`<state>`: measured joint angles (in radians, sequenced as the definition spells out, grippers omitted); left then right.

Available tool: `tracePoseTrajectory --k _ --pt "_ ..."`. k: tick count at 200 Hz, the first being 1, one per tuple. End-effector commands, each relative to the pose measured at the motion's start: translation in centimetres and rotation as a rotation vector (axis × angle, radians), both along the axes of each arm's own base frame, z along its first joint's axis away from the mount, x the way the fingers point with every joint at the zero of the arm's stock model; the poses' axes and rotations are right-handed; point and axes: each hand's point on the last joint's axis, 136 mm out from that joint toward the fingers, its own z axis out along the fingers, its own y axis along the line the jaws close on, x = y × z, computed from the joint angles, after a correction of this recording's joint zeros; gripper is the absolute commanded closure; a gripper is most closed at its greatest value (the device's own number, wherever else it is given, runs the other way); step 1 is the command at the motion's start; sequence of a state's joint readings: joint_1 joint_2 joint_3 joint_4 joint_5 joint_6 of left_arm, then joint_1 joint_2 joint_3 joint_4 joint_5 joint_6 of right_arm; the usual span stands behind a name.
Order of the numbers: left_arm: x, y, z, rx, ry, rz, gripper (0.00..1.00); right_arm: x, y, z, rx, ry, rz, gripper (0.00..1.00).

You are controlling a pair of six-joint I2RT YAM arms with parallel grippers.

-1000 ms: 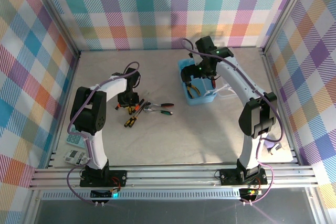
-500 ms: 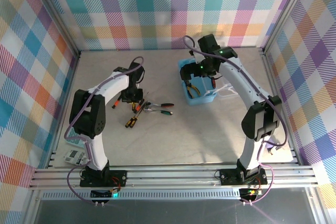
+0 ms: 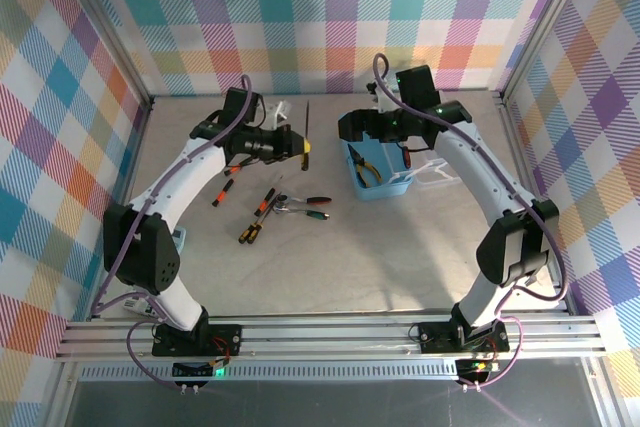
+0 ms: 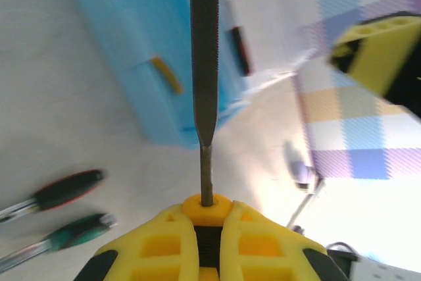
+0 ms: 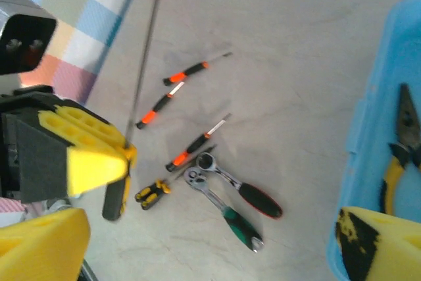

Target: Pack the tool kit

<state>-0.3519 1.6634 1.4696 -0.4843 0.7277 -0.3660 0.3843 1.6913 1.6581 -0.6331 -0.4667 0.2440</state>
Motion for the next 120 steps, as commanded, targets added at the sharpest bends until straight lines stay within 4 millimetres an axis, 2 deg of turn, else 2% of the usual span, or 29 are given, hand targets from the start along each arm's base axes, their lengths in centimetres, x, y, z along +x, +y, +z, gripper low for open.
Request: tracePoseTrajectory --k 1,34,66,103,120 --pt "-1.5 -3.4 4.7 -0.192 -0.068 -0.149 1.00 -0.1 1.4 3.3 0.133 -0.048 0.041 0.10" --pt "-2.6 -4.9 4.8 -0.199 -0.065 -0.199 1.00 0.5 2.0 3.1 0.161 -0.029 0.048 0.18" --pt "-3.0 -5.8 3.9 -0.188 -0.050 -0.219 1.00 0.9 3.1 2.9 0.196 -0.007 0.059 0.28" --pt "-3.4 -6.0 4.4 -0.191 -0.066 -0.231 1.00 1.2 4.1 1.5 0.185 0.034 0.059 0.48" --pt "-3.4 -5.9 4.6 -0.186 -0.074 -0.233 1.00 1.1 4.4 1.3 0.190 0.043 0.067 0.62"
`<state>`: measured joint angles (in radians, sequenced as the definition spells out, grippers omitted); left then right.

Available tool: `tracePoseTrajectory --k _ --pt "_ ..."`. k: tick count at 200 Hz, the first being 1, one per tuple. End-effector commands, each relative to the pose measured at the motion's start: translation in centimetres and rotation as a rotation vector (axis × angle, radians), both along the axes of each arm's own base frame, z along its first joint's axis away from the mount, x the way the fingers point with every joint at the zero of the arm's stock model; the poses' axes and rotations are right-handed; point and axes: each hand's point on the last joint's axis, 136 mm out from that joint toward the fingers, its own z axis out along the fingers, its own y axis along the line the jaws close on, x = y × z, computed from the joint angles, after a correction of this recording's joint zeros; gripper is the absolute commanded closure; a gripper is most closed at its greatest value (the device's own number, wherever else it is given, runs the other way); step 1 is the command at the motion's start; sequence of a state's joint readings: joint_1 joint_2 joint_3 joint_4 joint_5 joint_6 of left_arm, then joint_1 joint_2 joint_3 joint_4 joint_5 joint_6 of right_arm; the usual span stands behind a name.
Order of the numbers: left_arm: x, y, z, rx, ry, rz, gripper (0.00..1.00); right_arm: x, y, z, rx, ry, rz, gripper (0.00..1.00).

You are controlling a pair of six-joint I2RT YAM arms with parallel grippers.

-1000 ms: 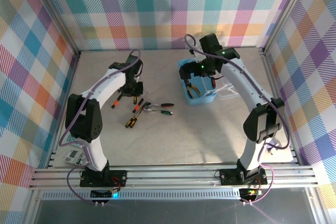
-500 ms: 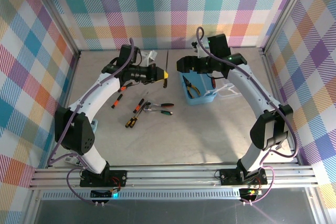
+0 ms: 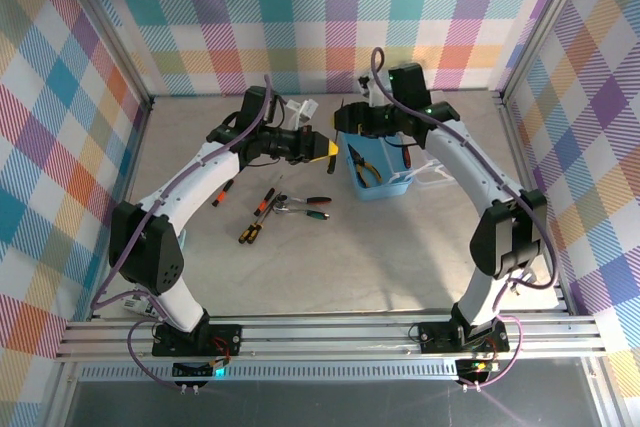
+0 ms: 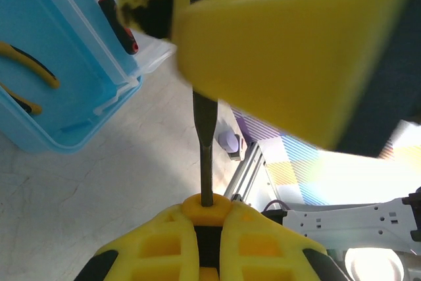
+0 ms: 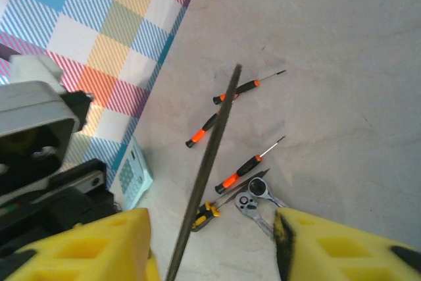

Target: Pack the tool kit

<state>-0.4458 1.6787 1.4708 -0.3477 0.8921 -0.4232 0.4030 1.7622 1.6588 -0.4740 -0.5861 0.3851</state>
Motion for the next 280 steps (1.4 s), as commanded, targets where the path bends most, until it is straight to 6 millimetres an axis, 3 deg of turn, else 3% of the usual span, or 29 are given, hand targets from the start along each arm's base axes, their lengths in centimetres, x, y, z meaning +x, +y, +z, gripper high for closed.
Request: tracePoseTrajectory --k 1,48,71,82,101,114,131,164,180,194,226,248,280 --pt "-0.3 -0.6 1.8 -0.033 -0.052 -0.035 1.00 0.0 1.2 1.2 0.038 -0.018 0.030 0.63" --pt "0.2 -0.7 1.6 -0.024 -0.052 -0.034 1.00 -0.2 1.3 1.4 0.038 -0.022 0.036 1.00" --pt "0.5 -0.8 1.3 -0.016 -0.049 -0.029 0.98 -0.2 0.9 1.4 0.024 -0.027 0.027 1.00" --pt "0.7 -0.7 1.3 -0.006 -0.052 -0.023 0.86 -0.1 0.5 1.4 0.011 -0.028 0.017 1.00" --pt "1.3 0.2 1.2 0.021 -0.059 0.007 0.39 0.4 -1.1 1.2 -0.029 -0.033 -0.011 1.00" --pt "2.0 1.6 1.1 0.053 -0.065 0.047 0.20 1.2 -3.3 1.2 -0.065 -0.042 -0.052 1.00" --pt "3.2 5.0 0.1 0.133 -0.048 0.144 0.00 2.5 -7.2 1.0 -0.180 -0.075 -0.134 1.00" --pt "4.4 15.0 -6.1 0.583 0.022 0.386 0.00 4.9 -15.7 -0.3 -0.577 -0.153 -0.302 1.00" --pt "4.0 17.9 -8.2 0.740 0.060 0.428 0.00 6.1 -19.0 -1.2 -0.747 -0.163 -0.348 1.00" --pt "3.7 18.9 -9.3 0.796 0.079 0.438 0.00 7.1 -21.2 -2.2 -0.867 -0.171 -0.357 1.00" --pt "3.3 19.1 -11.0 0.810 0.112 0.443 0.00 9.7 -24.9 -3.7 -1.034 -0.169 -0.418 1.00" --pt "3.0 19.4 -11.9 0.830 0.128 0.444 0.00 11.4 -25.8 -5.1 -1.091 -0.166 -0.415 1.00" --pt "2.6 19.7 -12.9 0.856 0.144 0.432 0.00 13.5 -25.0 -6.7 -1.079 -0.182 -0.383 1.00"
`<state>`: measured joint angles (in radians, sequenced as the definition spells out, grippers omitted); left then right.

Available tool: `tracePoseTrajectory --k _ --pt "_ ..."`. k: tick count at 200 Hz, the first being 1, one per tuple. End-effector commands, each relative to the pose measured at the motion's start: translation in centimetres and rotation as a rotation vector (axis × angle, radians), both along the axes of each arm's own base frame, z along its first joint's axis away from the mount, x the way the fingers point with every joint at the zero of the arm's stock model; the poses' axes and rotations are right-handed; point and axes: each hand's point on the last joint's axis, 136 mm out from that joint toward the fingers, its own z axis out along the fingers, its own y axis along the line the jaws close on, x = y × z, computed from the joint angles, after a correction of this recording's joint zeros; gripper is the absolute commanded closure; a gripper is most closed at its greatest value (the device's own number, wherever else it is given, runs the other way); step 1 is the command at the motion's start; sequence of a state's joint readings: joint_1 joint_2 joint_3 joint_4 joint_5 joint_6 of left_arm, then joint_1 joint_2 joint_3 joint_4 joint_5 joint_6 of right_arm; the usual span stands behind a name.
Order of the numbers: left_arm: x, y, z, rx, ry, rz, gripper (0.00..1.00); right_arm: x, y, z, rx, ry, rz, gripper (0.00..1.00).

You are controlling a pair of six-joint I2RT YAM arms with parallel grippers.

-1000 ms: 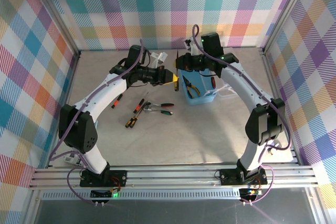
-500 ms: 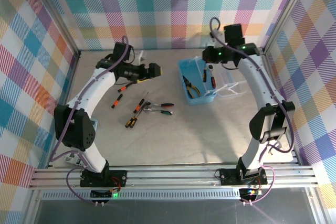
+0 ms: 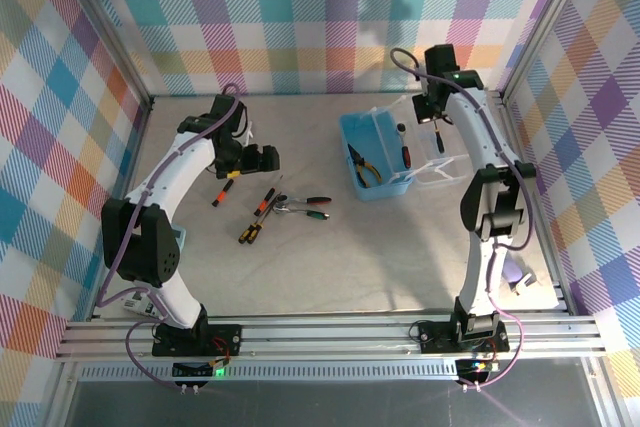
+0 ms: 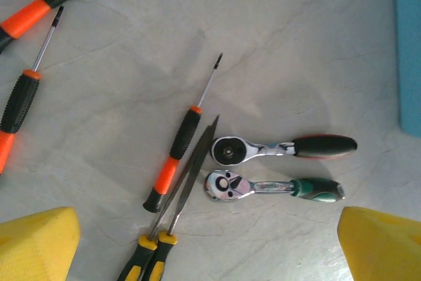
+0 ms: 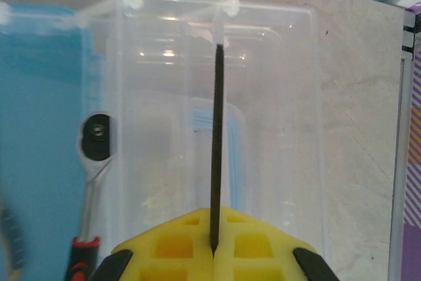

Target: Pack the tool kit

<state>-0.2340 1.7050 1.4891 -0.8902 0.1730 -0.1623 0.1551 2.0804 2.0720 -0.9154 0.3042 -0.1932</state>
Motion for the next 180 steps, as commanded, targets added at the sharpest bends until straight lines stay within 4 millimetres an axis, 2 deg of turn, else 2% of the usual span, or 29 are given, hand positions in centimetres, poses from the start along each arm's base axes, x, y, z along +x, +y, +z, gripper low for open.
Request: tracePoseTrajectory --k 1,33,72,112,145,167,180 --pt "-0.9 0.5 -1.0 0.044 0.032 -0.015 0.00 1.5 -0.7 1.6 -0.045 -0.050 0.019 1.00" --pt "-1.1 0.6 -1.3 0.049 0.041 -0.019 0.01 2.6 0.0 0.1 -0.027 -0.022 0.037 1.00" --pt "-1.3 1.1 -2.0 0.079 0.054 -0.021 0.01 2.5 0.3 -1.8 -0.016 0.019 0.046 1.00" --pt "-1.4 1.3 -2.4 0.095 0.063 -0.026 0.01 2.2 0.6 -2.5 0.006 0.040 0.052 0.86" --pt "-1.3 2.1 -2.9 0.144 0.070 -0.022 0.01 2.0 0.5 -1.5 0.001 0.029 0.056 0.75" --pt "-1.2 3.2 -3.2 0.189 0.074 -0.007 0.02 1.6 0.5 0.5 0.005 0.000 0.060 0.69" --pt "-1.1 3.9 -3.4 0.217 0.075 0.004 0.05 1.1 0.8 2.2 0.031 -0.023 0.065 0.60"
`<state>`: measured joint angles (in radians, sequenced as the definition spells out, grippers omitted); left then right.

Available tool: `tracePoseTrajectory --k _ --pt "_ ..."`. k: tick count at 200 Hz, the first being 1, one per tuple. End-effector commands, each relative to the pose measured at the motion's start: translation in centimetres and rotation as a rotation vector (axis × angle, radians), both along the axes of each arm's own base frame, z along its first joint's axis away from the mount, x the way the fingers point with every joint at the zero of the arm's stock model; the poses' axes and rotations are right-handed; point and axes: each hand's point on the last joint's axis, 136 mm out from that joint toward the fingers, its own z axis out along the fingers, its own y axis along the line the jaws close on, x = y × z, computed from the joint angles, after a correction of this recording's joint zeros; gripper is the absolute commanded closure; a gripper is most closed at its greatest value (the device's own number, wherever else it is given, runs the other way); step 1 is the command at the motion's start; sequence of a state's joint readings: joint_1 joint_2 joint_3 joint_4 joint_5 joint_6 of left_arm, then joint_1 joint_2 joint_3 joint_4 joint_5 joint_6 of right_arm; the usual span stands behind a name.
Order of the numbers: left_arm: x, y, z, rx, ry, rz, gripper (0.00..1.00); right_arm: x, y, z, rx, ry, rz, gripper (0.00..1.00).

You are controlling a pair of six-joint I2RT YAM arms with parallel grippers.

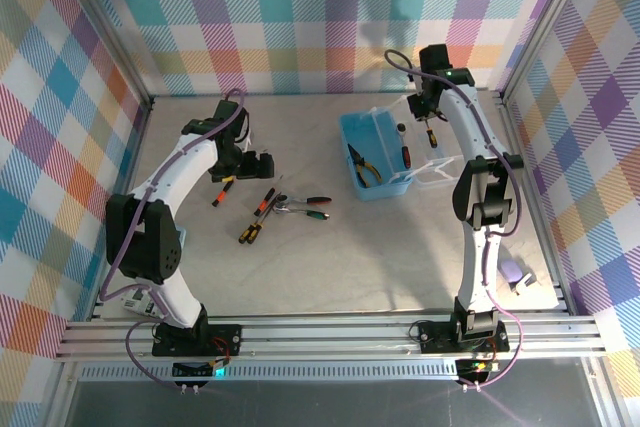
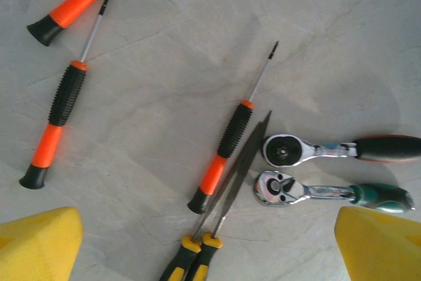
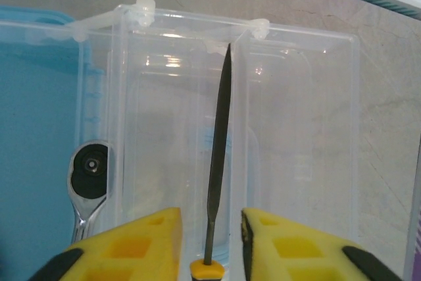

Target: Pack the tool kit

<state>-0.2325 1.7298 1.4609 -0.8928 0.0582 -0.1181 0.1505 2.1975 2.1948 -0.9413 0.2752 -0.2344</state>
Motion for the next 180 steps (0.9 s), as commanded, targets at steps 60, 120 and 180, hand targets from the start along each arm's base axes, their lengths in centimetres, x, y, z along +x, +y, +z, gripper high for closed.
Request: tracePoseTrajectory --k 60,120,180 --pt "-0.1 5.9 -5.6 0.248 0.150 0.121 0.23 -6.1 4.8 7.2 0.310 -0.054 0.066 0.01" --pt "2.2 8.1 -8.6 0.286 0.171 0.215 0.35 -10.5 6.5 4.0 0.364 0.024 0.022 0.01" --pt "3.8 8.5 -10.1 0.301 0.190 0.181 0.40 -12.7 3.4 1.3 0.219 0.095 -0.095 0.01"
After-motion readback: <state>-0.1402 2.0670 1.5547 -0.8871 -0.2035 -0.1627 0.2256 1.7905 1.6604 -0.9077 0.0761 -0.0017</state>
